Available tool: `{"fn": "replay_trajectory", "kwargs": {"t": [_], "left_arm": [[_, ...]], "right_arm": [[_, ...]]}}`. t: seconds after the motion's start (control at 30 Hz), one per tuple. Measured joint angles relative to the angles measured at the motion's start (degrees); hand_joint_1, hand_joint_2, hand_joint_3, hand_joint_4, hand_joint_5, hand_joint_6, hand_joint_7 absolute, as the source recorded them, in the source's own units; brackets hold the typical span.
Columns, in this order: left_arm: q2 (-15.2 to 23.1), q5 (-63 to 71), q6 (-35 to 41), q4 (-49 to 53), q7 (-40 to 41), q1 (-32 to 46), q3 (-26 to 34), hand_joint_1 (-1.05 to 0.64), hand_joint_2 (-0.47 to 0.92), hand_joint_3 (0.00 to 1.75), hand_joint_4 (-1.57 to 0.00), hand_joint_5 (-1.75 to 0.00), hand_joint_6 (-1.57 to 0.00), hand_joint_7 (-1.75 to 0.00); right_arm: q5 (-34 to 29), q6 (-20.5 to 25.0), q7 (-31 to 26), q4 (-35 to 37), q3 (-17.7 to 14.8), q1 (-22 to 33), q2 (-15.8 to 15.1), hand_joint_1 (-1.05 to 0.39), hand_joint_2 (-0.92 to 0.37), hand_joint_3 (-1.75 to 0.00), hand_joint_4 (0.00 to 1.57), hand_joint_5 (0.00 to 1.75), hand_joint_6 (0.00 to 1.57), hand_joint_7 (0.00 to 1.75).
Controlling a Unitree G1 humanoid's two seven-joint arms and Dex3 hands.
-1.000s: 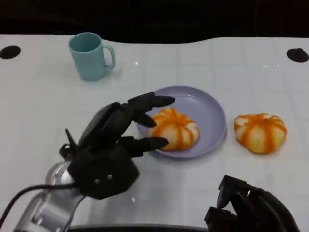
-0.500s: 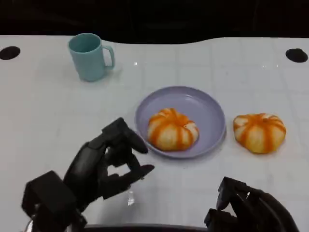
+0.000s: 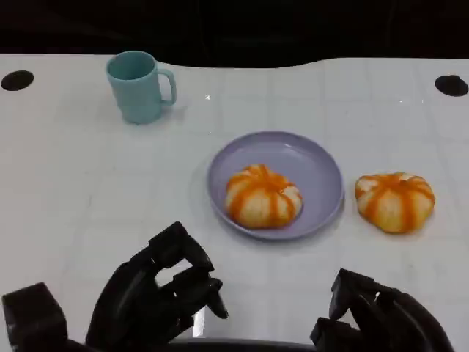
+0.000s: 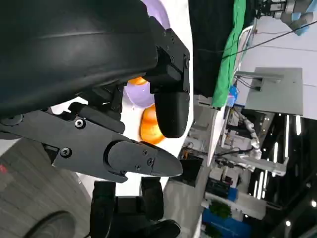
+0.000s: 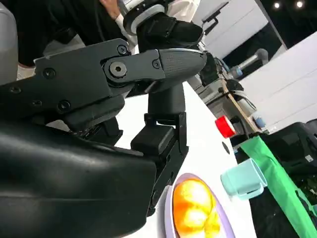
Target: Grasp the bread from the table and place it into the plate.
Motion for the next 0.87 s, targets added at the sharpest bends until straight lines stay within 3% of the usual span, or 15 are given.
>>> {"fn": "replay_trajectory", "kwargs": {"t": [0.87], "left_arm": [[-1.55,-2.08,1.48,2.72,-6.84,1.78,2.08,-0.55,0.92,0.12,-0.70,-1.75,-0.48,-1.69]], "right_arm": [[-0.01,-0.58,1.19,0.24,-1.63,0.07,-0.47,-0.74,-0.92,-0.23,0.86,1.65,0.73,1.44]]}}
